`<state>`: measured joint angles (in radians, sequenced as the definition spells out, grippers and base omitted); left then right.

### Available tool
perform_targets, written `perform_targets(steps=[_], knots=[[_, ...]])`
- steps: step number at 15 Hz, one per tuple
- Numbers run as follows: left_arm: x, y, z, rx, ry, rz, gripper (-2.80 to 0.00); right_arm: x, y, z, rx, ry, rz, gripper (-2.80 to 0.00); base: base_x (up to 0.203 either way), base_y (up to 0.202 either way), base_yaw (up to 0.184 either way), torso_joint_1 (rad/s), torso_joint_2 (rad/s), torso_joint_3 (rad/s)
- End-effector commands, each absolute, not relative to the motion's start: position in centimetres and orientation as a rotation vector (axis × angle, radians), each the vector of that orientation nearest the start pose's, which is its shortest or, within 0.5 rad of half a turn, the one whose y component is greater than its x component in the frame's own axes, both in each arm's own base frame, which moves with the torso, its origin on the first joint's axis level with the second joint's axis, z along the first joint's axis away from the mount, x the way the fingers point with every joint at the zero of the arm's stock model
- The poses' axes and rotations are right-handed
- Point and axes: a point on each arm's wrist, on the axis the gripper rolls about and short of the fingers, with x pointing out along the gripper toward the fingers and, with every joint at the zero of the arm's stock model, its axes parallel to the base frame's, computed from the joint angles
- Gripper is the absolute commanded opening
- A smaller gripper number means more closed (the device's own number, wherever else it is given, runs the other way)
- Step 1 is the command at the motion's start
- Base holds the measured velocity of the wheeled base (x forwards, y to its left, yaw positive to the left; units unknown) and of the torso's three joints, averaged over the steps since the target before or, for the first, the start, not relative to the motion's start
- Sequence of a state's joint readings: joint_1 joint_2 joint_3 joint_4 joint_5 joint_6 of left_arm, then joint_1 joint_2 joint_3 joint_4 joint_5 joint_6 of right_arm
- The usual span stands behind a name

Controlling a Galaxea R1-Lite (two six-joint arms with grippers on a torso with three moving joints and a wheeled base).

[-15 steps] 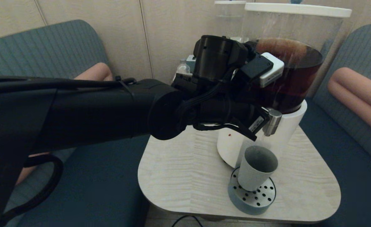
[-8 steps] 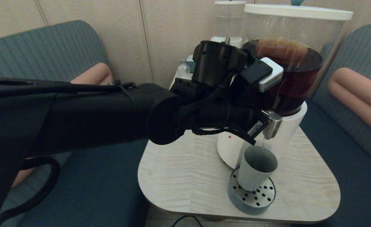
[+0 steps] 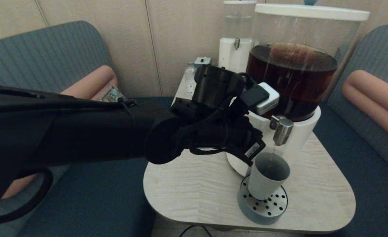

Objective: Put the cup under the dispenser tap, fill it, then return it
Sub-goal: Turn off the faucet

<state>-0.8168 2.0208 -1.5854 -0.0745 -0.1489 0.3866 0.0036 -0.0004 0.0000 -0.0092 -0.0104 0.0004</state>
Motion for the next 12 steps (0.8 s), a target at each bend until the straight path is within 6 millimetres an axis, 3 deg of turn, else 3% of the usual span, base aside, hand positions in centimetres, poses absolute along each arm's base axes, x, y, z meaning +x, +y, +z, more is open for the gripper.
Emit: perform_targets(steps=[1, 8, 12], knots=[[27.8, -29.5, 23.5, 0.471, 0.155, -1.005, -2.8, -2.3, 0.0, 7.6, 0.0, -0.011, -0.005, -2.8, 0.0, 0.0, 0.0, 0.0, 0.0, 0.0], [26.4, -25.8, 25.9, 0.478, 0.179, -0.967, -2.8, -2.3, 0.0, 7.6, 0.0, -0.011, -0.005, -2.8, 0.0, 0.0, 0.0, 0.0, 0.0, 0.0], [25.4, -24.5, 28.0, 0.665, 0.213, -0.956, -2.8, -2.3, 0.0, 7.6, 0.0, -0.011, -0.005, -2.8, 0.0, 0.0, 0.0, 0.0, 0.0, 0.0]])
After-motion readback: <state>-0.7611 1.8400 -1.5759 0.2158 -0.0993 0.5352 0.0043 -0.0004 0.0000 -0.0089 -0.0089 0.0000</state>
